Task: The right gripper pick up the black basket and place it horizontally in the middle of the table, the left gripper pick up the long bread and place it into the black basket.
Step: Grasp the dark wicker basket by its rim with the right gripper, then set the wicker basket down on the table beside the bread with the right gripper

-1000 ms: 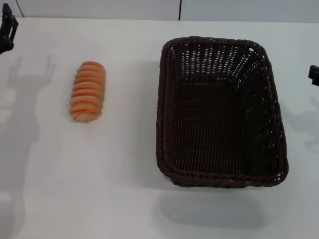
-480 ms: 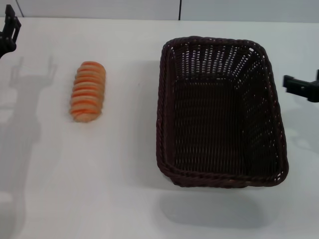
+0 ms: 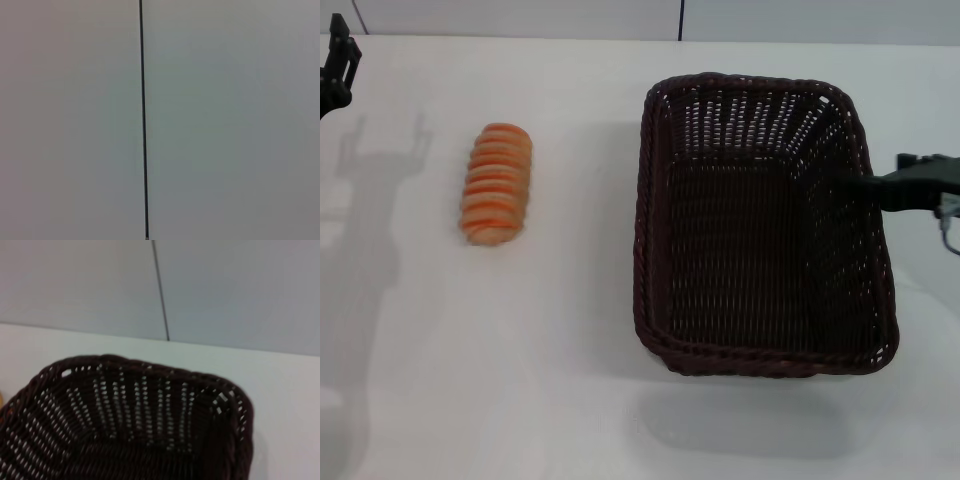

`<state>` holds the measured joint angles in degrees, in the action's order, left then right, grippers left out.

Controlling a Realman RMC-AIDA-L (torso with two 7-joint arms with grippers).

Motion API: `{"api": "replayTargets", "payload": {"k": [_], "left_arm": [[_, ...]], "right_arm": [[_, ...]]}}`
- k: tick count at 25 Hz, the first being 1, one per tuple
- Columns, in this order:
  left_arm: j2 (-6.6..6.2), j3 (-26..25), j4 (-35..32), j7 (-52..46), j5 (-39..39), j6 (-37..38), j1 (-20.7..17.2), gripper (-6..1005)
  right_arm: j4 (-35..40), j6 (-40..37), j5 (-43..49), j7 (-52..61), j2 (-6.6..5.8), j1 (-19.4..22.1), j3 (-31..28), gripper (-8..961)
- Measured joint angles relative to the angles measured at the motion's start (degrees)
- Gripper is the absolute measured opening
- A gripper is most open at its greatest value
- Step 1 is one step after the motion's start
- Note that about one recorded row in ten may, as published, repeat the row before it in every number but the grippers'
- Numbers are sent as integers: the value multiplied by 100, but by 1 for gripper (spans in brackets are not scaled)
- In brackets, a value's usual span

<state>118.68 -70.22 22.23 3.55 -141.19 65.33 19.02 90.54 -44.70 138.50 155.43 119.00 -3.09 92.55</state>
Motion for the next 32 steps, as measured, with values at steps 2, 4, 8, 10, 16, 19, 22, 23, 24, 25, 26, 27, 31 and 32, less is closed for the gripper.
{"api": "replayTargets", "payload": {"k": [2, 4, 8, 10, 16, 19, 22, 23, 24, 25, 26, 27, 31, 32], "left_arm": [[0, 0, 0, 0, 0, 0, 0, 781], [-3, 0, -9, 0, 2, -5, 1, 781], [-4, 0, -19, -5, -3, -12, 5, 781], [-3, 0, -20, -5, -2, -12, 9, 781], [-3, 0, -62, -7, 1, -12, 53, 780], [-3, 0, -70, -9, 15, -12, 58, 780], [-3, 0, -71, -10, 21, -10, 58, 780], [-3, -1, -71, -11, 23, -9, 58, 780], [-3, -1, -71, -11, 23, -9, 58, 780], [-3, 0, -71, -11, 21, -8, 59, 780], [0, 0, -70, -12, 23, -8, 64, 780], [6, 0, -71, -12, 22, -8, 72, 780], [15, 13, -70, -20, 18, -9, 74, 780], [15, 18, -70, -24, 21, -9, 74, 780]], "right_arm": [[-88, 6, 0, -18, 2, -52, 11, 805], [-302, 148, -21, -68, 0, -169, 73, 796], [-374, 443, -49, -175, 1, -157, 190, 780], [-383, 622, -53, -241, 2, -131, 287, 659], [-458, 726, -66, -440, -14, -199, 392, 366], [-249, 479, -137, -893, -24, -201, 416, 350], [-11, 49, -236, -1370, -32, -206, 303, 334], [121, -232, -319, -1629, -33, -236, 186, 329], [213, -554, -498, -1932, -34, -299, 35, 324], [288, -854, -713, -2227, -35, -375, -122, 319], [314, -1139, -981, -2554, -36, -480, -316, 313], [314, -1404, -1259, -2859, -40, -574, -477, 308], [44, -2196, -1904, -3603, -36, -1149, -1077, 267], [-76, -2285, -1910, -3657, -37, -1341, -1176, 257]]}}
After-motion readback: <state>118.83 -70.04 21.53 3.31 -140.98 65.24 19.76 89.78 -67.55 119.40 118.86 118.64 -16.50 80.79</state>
